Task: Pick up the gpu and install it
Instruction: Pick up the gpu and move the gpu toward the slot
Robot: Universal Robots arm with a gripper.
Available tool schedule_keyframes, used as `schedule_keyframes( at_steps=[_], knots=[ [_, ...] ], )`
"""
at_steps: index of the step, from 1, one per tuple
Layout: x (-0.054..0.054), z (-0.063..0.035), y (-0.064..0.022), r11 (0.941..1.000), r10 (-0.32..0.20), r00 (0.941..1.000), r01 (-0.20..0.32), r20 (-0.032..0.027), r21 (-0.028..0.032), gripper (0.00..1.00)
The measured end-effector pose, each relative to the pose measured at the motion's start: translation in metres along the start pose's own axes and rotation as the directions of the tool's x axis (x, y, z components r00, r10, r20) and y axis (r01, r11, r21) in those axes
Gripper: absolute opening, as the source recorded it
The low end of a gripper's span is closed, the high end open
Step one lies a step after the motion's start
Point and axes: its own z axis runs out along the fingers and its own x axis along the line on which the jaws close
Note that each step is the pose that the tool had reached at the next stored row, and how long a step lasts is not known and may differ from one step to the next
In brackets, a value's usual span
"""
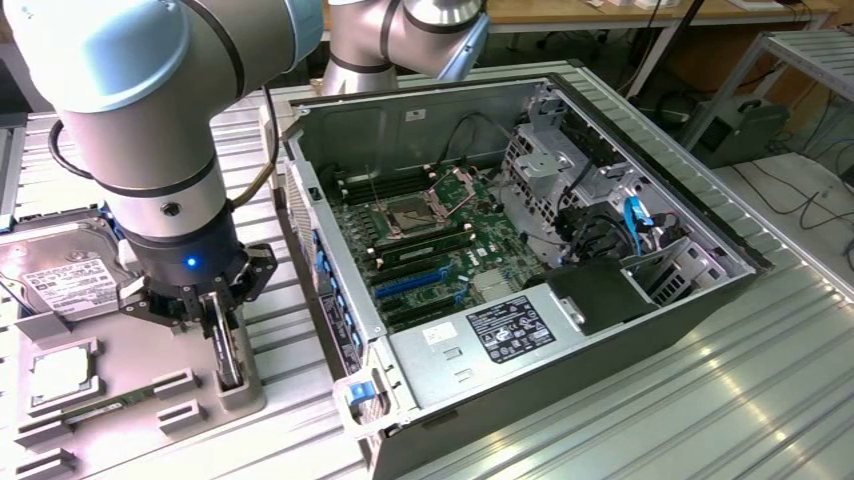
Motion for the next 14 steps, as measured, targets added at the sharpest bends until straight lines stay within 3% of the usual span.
schedule_keyframes(
  at_steps=[9, 14],
  knots=[
    [0.000, -0.0166, -0.0001, 1.0000, 0.000, 1.0000, 0.000, -0.0001, 0.0000, 0.28],
    [0.000, -0.0318, -0.0002, 1.0000, 0.000, 1.0000, 0.000, 0.0000, -0.0001, 0.28]
  ],
)
